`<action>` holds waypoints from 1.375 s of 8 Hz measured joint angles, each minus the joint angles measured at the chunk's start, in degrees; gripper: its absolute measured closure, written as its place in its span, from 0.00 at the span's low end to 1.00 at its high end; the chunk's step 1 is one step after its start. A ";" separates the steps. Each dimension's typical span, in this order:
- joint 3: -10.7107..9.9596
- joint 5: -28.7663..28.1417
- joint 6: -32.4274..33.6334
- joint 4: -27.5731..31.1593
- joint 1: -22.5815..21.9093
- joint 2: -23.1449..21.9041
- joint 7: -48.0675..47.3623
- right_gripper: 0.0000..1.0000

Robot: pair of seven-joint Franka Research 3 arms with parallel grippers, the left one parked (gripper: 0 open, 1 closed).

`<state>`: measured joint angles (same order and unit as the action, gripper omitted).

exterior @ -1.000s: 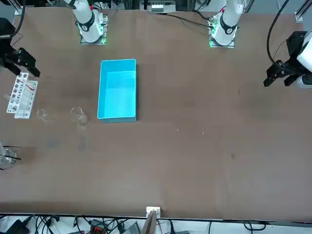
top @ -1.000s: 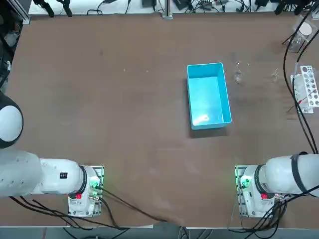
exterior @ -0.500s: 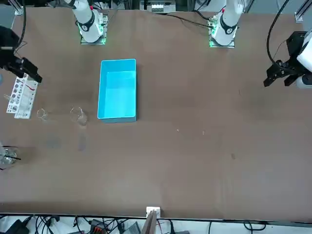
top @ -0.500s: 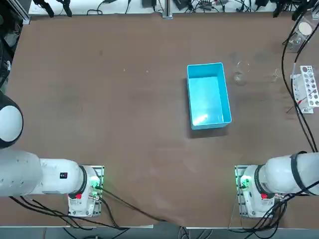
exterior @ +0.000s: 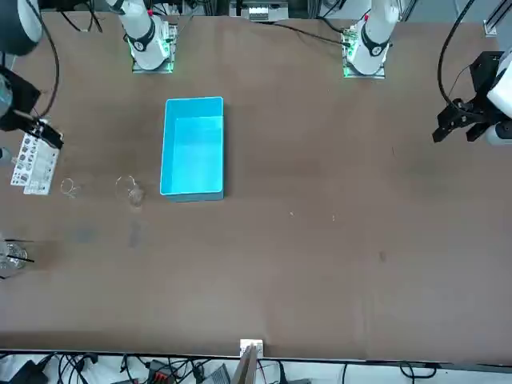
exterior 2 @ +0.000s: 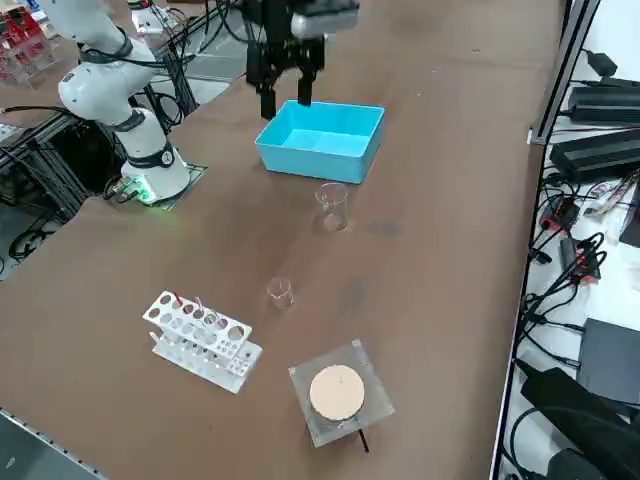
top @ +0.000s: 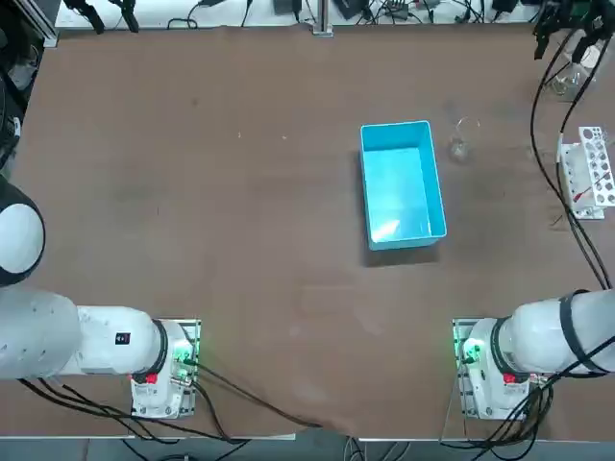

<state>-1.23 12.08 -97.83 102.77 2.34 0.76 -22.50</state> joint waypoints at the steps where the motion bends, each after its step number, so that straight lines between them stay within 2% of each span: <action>1: -0.24 0.48 -3.99 3.26 0.82 0.22 -4.70 0.00; 2: -0.36 1.67 -8.55 6.90 1.97 0.33 -8.92 0.00; 4: -0.48 9.69 -15.81 13.12 3.71 0.45 -20.13 0.00; 6: -0.47 14.61 -17.51 15.37 4.06 0.90 -31.16 0.03; 9: -0.46 21.70 -18.03 15.71 4.36 2.78 -47.44 0.04; 11: -0.40 31.15 -18.37 16.63 4.39 5.75 -61.34 0.06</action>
<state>-1.63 43.23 -116.20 119.40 6.73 6.50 -83.84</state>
